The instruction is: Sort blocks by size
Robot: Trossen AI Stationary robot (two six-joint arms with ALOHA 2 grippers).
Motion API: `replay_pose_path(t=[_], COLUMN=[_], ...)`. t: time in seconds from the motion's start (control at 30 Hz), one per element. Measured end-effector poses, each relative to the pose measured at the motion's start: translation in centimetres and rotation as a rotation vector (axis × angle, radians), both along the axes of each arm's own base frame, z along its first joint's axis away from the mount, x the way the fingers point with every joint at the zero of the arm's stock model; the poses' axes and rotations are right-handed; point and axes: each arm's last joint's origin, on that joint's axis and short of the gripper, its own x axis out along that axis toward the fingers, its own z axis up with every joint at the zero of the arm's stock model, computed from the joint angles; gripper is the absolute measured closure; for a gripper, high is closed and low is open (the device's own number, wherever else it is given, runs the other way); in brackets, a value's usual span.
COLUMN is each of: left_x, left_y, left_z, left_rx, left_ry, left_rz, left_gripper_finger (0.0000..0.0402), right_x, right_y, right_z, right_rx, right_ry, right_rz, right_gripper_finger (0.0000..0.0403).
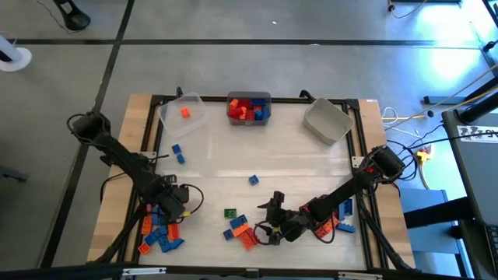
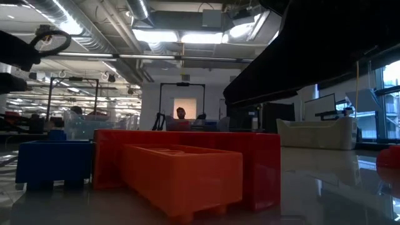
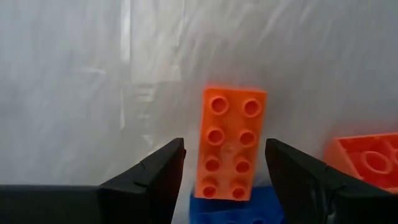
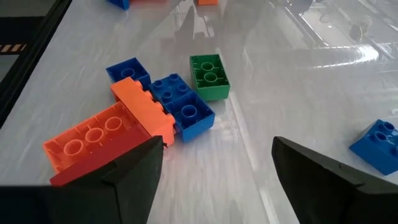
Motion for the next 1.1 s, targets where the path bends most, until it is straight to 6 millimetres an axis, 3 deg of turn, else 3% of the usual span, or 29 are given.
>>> replay_pose_path(t=[0.37,0.67,0.77,0.87,1.1], left_x=[-0.4,-0.4,-0.3,0.4,4.0], left_y=[0.4,0.4,0.5,0.4,1.0], left_z=[-1.8,-1.8,-1.7,-1.2,2.2], left_rx=[-0.019,-0.016,-0.019,-0.040,-0.031], left_ry=[-0.033,-0.035,-0.037,-0.051,-0.209], left_rz=[-0.006,-0.028,-0.017,0.002,-0.006], left_gripper_finger=[0.0190,0.0276,0.0277,0.0277,0.0266], right_x=[0.0,0.0,0.0,0.0,0.0], right_y=[0.0,0.0,0.0,0.0,0.0], right_z=[0.0,0.0,0.0,0.0,0.0], right_rx=[0.000,0.000,0.000,0.000,0.000], right_ry=[0.000,0.000,0.000,0.000,0.000], right_rz=[0.000,0.000,0.000,0.000,0.000], right_gripper_finger=[0.0104,0.0104,0.0104,0.0104,0.0104])
